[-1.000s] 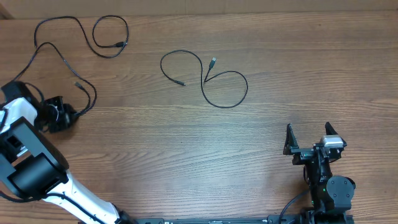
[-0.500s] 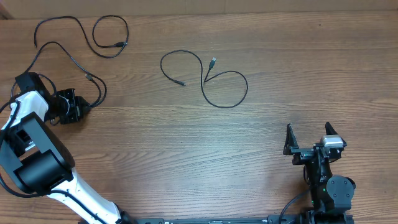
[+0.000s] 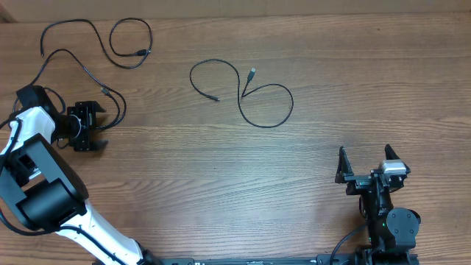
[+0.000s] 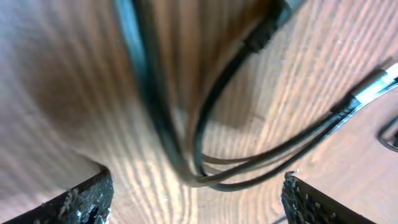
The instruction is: Untangle cables
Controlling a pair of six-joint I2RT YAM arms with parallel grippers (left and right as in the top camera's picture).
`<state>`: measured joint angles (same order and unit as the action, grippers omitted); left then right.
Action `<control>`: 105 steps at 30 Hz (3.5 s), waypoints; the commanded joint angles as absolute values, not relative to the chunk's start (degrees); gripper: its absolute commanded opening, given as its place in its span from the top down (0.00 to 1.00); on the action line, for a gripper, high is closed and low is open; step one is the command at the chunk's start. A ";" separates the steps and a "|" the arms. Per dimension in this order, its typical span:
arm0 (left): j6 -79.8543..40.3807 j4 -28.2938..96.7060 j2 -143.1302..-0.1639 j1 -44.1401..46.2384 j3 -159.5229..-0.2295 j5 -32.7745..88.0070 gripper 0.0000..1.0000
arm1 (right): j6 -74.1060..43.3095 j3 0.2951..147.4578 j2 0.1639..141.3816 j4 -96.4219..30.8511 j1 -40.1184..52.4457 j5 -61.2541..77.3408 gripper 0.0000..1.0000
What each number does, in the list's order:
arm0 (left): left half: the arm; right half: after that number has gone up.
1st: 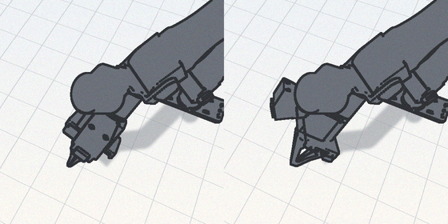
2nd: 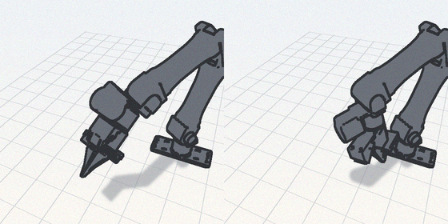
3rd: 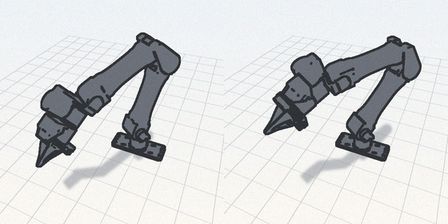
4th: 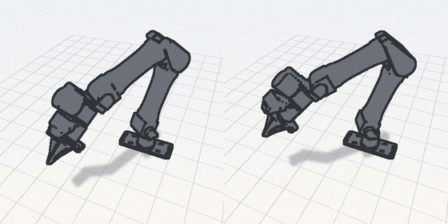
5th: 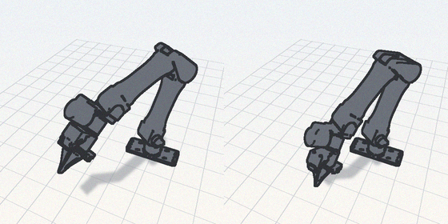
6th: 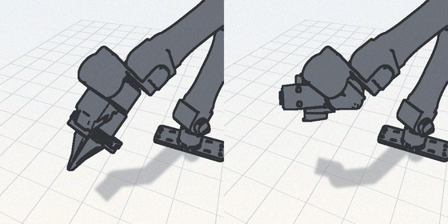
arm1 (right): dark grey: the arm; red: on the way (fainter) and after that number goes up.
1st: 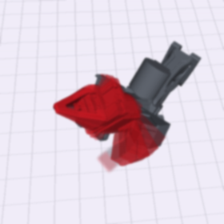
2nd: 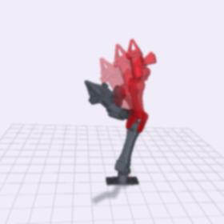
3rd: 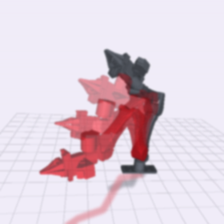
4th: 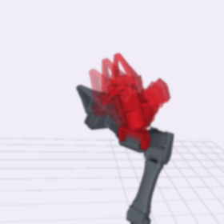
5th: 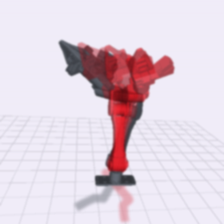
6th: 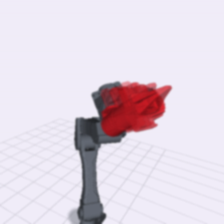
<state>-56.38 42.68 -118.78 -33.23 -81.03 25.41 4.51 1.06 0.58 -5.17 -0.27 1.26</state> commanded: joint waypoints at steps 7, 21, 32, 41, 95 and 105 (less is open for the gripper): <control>-51.42 46.65 -103.18 -33.56 -80.90 15.97 0.09 | 4.34 0.47 0.16 -4.82 -0.01 1.15 0.00; -22.65 60.66 -82.41 -13.08 -80.88 34.04 0.00 | 4.34 0.47 0.16 -4.82 -0.01 1.15 0.00; -21.65 56.71 -87.35 14.17 -80.75 20.80 0.00 | 4.34 0.47 0.16 -4.82 -0.01 1.15 0.00; -20.01 50.02 -92.55 23.42 -80.75 20.49 0.00 | 4.34 0.47 0.16 -4.84 -0.01 1.15 0.00; 22.70 25.30 -122.72 28.53 -80.73 19.03 0.13 | 4.34 0.47 0.16 -4.84 -0.01 1.15 0.00; 18.59 28.56 -123.00 28.49 -80.75 18.90 0.49 | 4.34 0.47 0.16 -4.82 -0.01 1.15 0.00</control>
<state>20.47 26.13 -121.56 28.42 -80.88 18.83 4.51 1.06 0.58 -5.17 -0.27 1.26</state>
